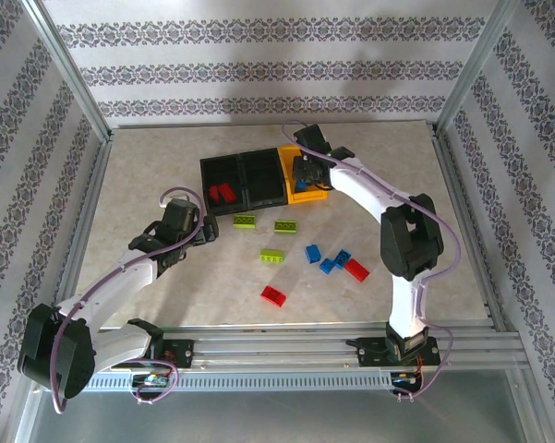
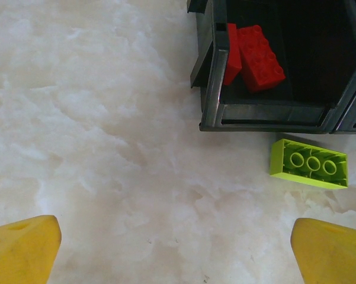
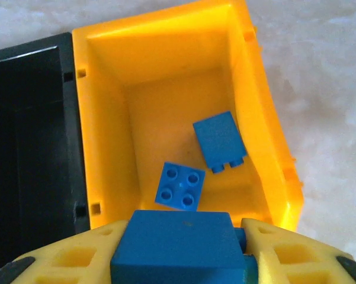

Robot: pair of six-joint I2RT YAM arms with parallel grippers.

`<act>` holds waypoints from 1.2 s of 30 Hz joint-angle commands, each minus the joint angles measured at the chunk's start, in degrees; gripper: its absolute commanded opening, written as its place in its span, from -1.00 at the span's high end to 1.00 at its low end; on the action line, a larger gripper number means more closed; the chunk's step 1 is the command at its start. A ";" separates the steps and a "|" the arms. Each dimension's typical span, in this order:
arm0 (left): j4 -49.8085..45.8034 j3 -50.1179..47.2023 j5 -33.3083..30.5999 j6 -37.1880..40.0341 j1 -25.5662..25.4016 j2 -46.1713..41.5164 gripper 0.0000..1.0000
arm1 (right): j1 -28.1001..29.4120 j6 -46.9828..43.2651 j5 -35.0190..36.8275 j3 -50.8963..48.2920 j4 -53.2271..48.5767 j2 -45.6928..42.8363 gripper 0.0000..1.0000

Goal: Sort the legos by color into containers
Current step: Place the lego in the container.

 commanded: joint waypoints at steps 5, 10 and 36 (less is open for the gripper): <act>0.58 1.08 1.79 0.47 0.60 0.03 -0.99 | -1.45 -3.57 1.92 6.55 1.87 6.47 0.21; 0.25 0.99 2.24 0.46 0.63 -0.04 -0.99 | -2.15 -3.46 1.25 8.76 2.16 9.05 0.20; -0.48 0.90 1.89 0.12 0.58 -0.98 -0.99 | -2.52 -4.16 -0.36 13.22 0.56 13.85 -0.19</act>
